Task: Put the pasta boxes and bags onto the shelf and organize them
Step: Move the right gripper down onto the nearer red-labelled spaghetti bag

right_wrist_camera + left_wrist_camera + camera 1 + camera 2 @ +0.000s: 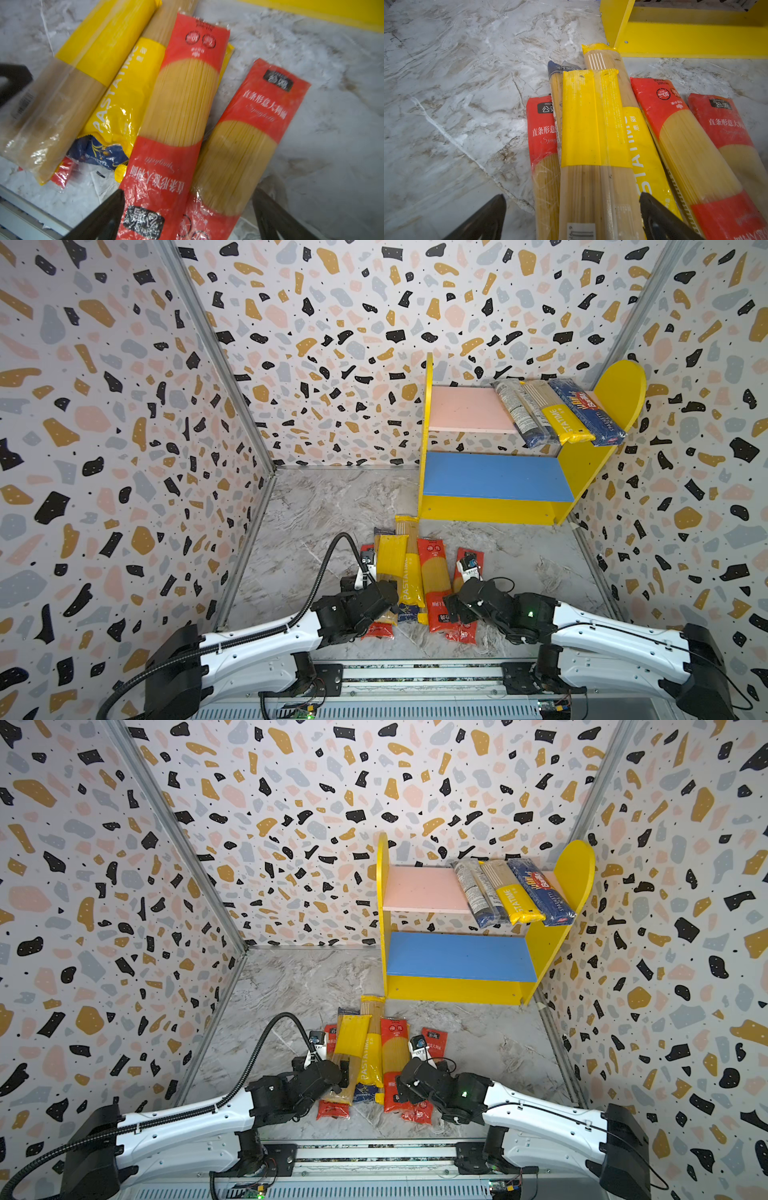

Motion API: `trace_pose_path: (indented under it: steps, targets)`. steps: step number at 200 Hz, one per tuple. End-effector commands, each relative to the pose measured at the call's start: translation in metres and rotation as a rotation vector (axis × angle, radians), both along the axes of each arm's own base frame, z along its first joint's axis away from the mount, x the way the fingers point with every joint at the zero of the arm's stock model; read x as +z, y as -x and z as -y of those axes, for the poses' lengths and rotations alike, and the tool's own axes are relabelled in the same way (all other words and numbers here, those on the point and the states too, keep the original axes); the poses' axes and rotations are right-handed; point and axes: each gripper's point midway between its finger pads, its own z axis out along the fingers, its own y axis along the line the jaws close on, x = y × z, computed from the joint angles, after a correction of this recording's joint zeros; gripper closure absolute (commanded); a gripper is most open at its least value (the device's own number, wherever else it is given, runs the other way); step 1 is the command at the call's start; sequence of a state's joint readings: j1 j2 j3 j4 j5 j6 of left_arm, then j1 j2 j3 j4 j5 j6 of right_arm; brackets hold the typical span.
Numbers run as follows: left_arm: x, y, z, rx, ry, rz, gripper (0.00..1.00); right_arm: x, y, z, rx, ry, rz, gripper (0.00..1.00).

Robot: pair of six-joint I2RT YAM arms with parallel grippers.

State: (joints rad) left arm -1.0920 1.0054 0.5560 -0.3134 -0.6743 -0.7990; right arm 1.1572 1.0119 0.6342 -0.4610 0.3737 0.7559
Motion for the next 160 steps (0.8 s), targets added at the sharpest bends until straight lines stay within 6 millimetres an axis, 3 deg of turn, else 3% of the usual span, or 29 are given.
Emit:
trace_pose_path:
  steps: [1,47,109,160]
  targets:
    - [0.016,-0.003,-0.003,0.020,0.024,0.046,0.00,-0.002,0.002,-0.023,0.006,-0.094,-0.032,0.04]
    - [0.028,0.000,-0.012,0.029,0.052,0.079,0.00,-0.023,0.004,-0.046,0.049,-0.095,-0.083,0.03]
    - [0.046,-0.001,-0.015,0.018,0.059,0.121,0.00,-0.052,0.008,-0.060,0.061,-0.064,-0.150,0.04]
    - [0.086,-0.005,-0.012,-0.007,0.070,0.192,0.00,-0.071,0.006,-0.063,0.057,-0.015,-0.186,0.11]
